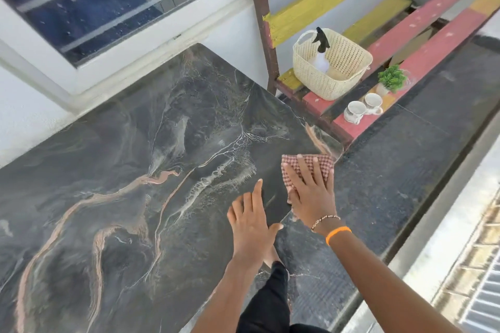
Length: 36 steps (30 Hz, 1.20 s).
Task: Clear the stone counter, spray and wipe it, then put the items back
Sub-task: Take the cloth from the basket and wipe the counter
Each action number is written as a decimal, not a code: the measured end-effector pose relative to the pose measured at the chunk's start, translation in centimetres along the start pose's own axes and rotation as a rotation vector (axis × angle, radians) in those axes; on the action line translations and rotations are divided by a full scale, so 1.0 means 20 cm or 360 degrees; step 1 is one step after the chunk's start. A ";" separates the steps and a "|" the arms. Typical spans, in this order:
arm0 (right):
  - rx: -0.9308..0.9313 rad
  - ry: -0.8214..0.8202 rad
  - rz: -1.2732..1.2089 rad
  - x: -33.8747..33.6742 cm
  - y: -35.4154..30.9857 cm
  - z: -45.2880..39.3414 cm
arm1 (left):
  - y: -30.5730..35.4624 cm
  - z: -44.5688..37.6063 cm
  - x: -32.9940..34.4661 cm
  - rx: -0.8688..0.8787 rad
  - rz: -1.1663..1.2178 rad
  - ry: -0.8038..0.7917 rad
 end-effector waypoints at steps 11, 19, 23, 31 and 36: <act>-0.0300 -0.0142 -0.0007 -0.10 -0.03 -0.62 | 0.12 -0.25 0.03 0.0072 -0.0182 -0.0311; 0.0159 0.0067 -0.0050 -0.19 0.20 -0.76 | 0.21 -0.33 0.06 0.0116 -0.0102 -0.0370; 0.0353 0.0154 -0.0017 -0.16 0.29 -0.49 | 0.27 -0.40 0.06 0.0169 -0.0044 -0.0356; 0.0837 0.0222 -0.0902 -0.15 0.54 -0.34 | 0.40 -0.56 0.05 0.0253 0.0233 -0.0269; 0.1129 0.0321 -0.2079 -0.22 0.70 -0.44 | 0.45 -0.66 0.02 0.0224 0.0606 -0.0375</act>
Point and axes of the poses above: each hand's wrist, its own z-axis away from the middle knuckle, its own x-axis out of the palm, y = z × x, the point moved 4 cm from there along -z, towards the middle knuckle, and after that the axes turned 7 degrees about -x, right-handed, at the moved point
